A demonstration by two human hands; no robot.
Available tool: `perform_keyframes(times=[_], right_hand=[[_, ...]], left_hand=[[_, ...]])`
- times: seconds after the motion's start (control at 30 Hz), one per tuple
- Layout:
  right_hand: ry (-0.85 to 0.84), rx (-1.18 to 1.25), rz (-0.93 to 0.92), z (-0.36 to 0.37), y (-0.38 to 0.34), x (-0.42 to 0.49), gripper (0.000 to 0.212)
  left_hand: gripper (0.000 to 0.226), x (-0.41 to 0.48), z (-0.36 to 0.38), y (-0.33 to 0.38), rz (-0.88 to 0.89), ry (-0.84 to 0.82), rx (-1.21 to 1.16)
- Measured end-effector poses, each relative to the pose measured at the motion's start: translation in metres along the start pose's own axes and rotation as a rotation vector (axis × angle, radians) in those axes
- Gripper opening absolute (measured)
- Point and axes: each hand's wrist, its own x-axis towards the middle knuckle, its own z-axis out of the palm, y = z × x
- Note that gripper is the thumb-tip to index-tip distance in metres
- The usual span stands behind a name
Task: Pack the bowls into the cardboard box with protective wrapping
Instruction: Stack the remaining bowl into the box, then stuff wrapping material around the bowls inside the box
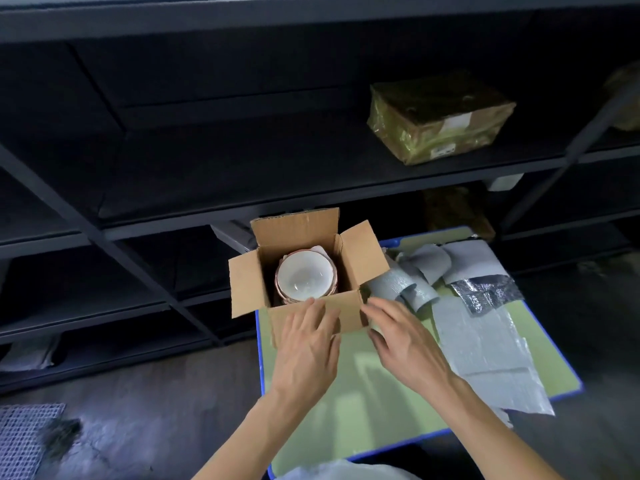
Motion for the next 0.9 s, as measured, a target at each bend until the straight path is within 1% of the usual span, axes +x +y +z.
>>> perform_keyframes(times=[0.1, 0.17, 0.27, 0.4, 0.57, 0.7, 0.8, 0.9], right_hand=[[-0.007, 0.022, 0.059, 0.000, 0.021, -0.015, 0.046], [-0.021, 0.029, 0.117, -0.001, 0.039, -0.026, 0.043], [-0.068, 0.018, 0.202, -0.004, 0.073, -0.045, 0.043], [-0.125, 0.007, 0.362, -0.016, 0.125, -0.072, 0.048], [-0.208, -0.016, 0.571, -0.029, 0.191, -0.104, 0.051], [-0.268, 0.016, 0.670, -0.033, 0.234, -0.113, 0.055], [-0.311, 0.050, 0.688, -0.032, 0.255, -0.110, 0.056], [-0.344, 0.082, 0.681, -0.030, 0.264, -0.102, 0.051]], left_hand=[[0.029, 0.002, 0.011, 0.019, 0.032, 0.011, -0.071], [0.029, 0.006, 0.022, 0.031, 0.064, -0.007, -0.086], [0.028, 0.016, 0.045, 0.053, 0.087, -0.093, -0.088], [0.033, 0.036, 0.083, 0.087, 0.096, -0.234, -0.088], [0.043, 0.066, 0.137, 0.123, 0.021, -0.408, -0.069], [0.053, 0.089, 0.174, 0.140, -0.064, -0.521, 0.005], [0.055, 0.103, 0.192, 0.148, -0.150, -0.553, 0.007], [0.046, 0.112, 0.203, 0.152, -0.228, -0.522, -0.057]])
